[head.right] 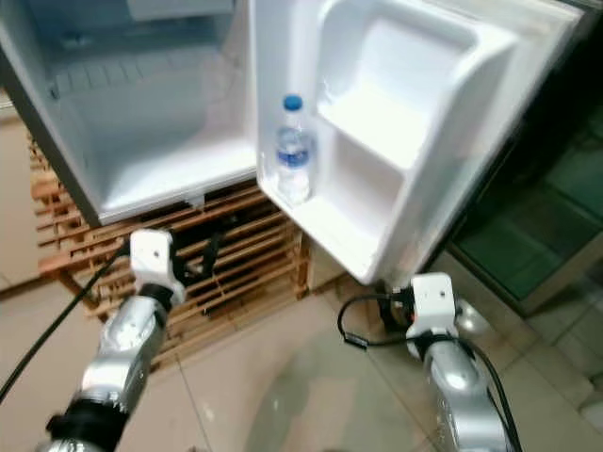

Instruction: Restocking fridge

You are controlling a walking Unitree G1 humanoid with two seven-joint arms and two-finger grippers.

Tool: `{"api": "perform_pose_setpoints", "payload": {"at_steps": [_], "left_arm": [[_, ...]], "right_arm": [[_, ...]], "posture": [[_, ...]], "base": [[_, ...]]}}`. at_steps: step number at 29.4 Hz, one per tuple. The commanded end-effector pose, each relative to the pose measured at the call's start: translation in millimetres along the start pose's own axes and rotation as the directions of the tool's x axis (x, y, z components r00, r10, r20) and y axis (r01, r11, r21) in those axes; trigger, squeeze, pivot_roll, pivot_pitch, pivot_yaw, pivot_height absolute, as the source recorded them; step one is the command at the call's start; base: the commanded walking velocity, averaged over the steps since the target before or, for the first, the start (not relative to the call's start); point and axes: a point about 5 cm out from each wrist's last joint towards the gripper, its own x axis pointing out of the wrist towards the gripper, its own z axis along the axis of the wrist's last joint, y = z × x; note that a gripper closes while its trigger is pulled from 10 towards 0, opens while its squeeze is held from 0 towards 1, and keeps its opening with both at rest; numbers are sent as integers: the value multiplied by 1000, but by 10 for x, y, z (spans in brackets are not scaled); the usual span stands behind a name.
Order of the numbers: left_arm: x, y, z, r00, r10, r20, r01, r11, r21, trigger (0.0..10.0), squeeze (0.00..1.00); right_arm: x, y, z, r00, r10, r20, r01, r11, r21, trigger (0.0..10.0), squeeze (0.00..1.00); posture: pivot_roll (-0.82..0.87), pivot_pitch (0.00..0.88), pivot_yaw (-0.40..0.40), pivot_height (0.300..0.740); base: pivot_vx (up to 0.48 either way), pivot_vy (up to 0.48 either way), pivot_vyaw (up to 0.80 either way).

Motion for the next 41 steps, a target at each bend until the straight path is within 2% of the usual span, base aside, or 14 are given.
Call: {"api": "perform_pose_setpoints", "payload": {"at_steps": [1,13,16,19,24,29,31,33,34,36,38,39,40,41], "left_arm": [[17,-52,52,999,-28,22,27,999,23,10000,0],[55,-233,91,996,-64,66,63,998,25,10000,0],[50,-204,45,999,-35,35,35,999,-6,10000,0],[23,-50,-129,995,64,-75,-63,998,12,10000,0],[-27,164,-383,946,201,-255,-196,980,43,10000,0],[-109,248,-601,885,219,-410,-191,975,110,10000,0],[-191,202,-782,833,159,-530,-65,979,192,10000,0],[-322,190,-970,748,128,-651,84,955,285,10000,0],[-389,197,-1040,732,100,-674,145,944,297,10000,0],[-431,206,-1078,726,79,-684,179,937,299,10000,0],[-722,367,-1294,630,114,-768,267,897,353,10000,0],[-856,438,-1373,579,136,-804,262,903,341,10000,0],[-940,480,-1418,546,146,-825,252,910,328,10000,0],[-940,480,-1418,546,146,-825,252,910,328,10000,0]], "right_arm": [[1,-54,-42,1000,-19,-24,19,1000,21,10000,0],[16,-66,-283,990,20,-143,-24,999,-28,10000,0],[-23,-138,-361,982,-5,-186,-5,999,-49,10000,0],[-55,-380,-477,953,-127,-274,120,992,-41,10000,0],[148,-659,-234,925,-302,-230,298,953,-52,10000,0],[497,-775,350,921,-377,-96,377,926,-16,10000,0],[702,-640,679,943,-332,-29,334,941,62,10000,0],[807,-489,856,964,-266,13,263,959,107,10000,0],[847,-380,920,978,-207,33,202,972,118,10000,0],[870,-305,958,985,-167,46,161,979,122,10000,0],[912,18,1017,998,-1,62,-7,993,121,10000,0],[904,191,1038,994,90,68,-98,988,119,10000,0],[891,307,1051,986,150,72,-158,980,119,10000,0],[891,307,1051,986,150,72,-158,980,119,10000,0]], "posture": [[-161,0,-9,736],[-147,0,-41,736],[-146,0,-48,736],[-145,0,-47,736],[-139,0,-36,736],[-120,0,-39,736],[-107,0,-36,736],[-100,0,-34,736],[-88,0,-35,736],[-85,0,-34,736],[-89,0,-27,736],[-90,0,-27,736],[-92,0,-29,736],[-92,0,-29,736]], "base": [[0,-469,725],[0,-465,626],[104,-111,0],[0,0,0],[0,0,0],[0,0,0],[0,0,0],[0,0,0],[0,0,0],[0,0,0],[0,0,0],[0,0,0],[0,0,0],[0,0,0]]}}
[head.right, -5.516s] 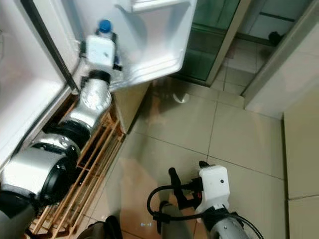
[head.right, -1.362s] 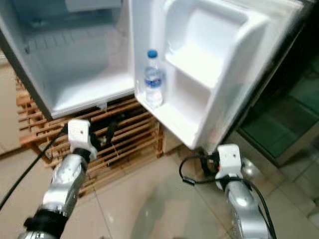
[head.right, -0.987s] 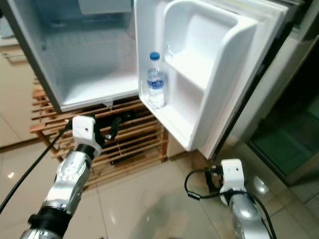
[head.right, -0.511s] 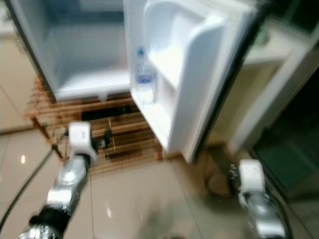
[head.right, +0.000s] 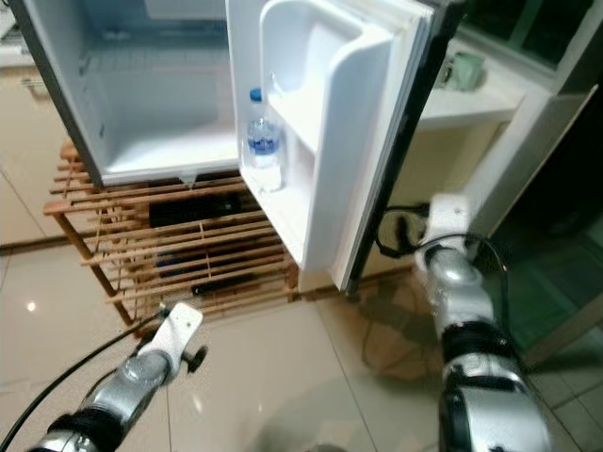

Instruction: Restocking fridge

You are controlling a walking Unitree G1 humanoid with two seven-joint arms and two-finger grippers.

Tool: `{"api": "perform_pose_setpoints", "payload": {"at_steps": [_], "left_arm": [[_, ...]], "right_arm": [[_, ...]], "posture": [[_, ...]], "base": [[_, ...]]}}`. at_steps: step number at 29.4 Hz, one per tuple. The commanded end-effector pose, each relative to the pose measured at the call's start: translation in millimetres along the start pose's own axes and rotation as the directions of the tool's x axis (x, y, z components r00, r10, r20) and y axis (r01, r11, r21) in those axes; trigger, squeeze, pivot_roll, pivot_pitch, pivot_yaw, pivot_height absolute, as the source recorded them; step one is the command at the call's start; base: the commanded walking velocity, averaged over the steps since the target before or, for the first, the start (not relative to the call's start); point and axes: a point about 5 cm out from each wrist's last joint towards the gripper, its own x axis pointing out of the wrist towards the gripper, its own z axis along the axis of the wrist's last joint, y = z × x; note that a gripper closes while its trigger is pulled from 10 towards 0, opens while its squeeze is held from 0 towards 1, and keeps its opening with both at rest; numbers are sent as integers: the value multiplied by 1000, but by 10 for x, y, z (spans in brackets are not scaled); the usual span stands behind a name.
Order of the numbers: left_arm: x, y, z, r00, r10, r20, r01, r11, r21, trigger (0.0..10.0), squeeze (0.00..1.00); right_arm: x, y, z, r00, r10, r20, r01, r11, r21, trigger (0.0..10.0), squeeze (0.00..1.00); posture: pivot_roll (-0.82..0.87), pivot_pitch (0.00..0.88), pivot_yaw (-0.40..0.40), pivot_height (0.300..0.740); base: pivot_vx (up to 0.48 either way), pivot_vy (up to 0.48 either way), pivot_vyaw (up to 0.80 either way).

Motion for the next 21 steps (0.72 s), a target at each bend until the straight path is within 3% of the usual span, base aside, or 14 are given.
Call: {"api": "perform_pose_setpoints", "payload": {"at_steps": [1,2,3,5,6,7,9,13,15,16,17,19,20,21], "left_arm": [[4,-86,-46,998,-53,-32,46,979,-197,10000,0],[6,-150,-44,995,-97,-31,78,922,-378,10000,0],[7,-196,-36,992,-128,-22,101,866,-489,10000,0],[18,-257,48,990,-144,6,132,885,-447,10000,0],[18,-257,48,990,-144,6,132,885,-447,10000,0],[21,-283,82,989,-149,16,143,907,-397,10000,0],[24,-291,104,989,-149,21,146,924,-353,10000,0],[27,-290,108,989,-147,24,147,934,-326,10000,0],[29,-261,104,989,-141,45,148,942,-300,10000,0],[28,-228,134,990,-120,79,139,943,-302,10000,0],[28,-228,134,990,-120,79,139,943,-302,10000,0],[6,-62,421,964,11,265,72,952,-299,10000,0],[-20,14,561,937,67,343,40,955,-295,10000,0],[-20,14,561,937,67,343,40,955,-295,10000,0]], "right_arm": [[-36,351,56,979,205,-8,-205,978,-47,10000,0],[-133,731,117,923,385,11,-383,920,-79,10000,0],[-235,1002,154,862,506,23,-502,859,-97,10000,0],[-535,1555,377,686,716,131,-706,698,-115,10000,0],[-535,1555,377,686,716,131,-706,698,-115,10000,0],[-638,1686,480,624,760,181,-752,647,-127,10000,0],[-660,1711,550,604,770,206,-764,633,-125,10000,0],[-591,1615,578,631,743,221,-744,661,-97,10000,0],[-331,1119,388,816,559,146,-548,829,-113,10000,0],[-259,890,291,883,454,115,-440,889,-129,10000,0],[-259,890,291,883,454,115,-440,889,-129,10000,0],[-272,591,166,955,280,97,-271,958,-94,10000,0],[-287,529,125,969,230,89,-224,972,-76,10000,0],[-287,529,125,969,230,89,-224,972,-76,10000,0]], "posture": [[-97,0,-29,736],[-104,0,-25,736],[-105,0,-25,736],[-96,0,-29,736],[-96,0,-29,736],[-95,0,-29,736],[-93,0,-29,736],[-96,0,-26,736],[-99,0,-12,736],[-99,0,-12,736],[-99,0,-12,736],[-96,0,-10,736],[-96,0,-11,736],[-96,0,-11,736]], "base": [[0,0,0],[0,0,0],[0,0,0],[0,0,0],[0,0,0],[0,0,0],[0,0,0],[0,0,0],[0,0,0],[0,0,0],[0,0,0],[0,0,0],[0,0,0],[0,0,0]]}}
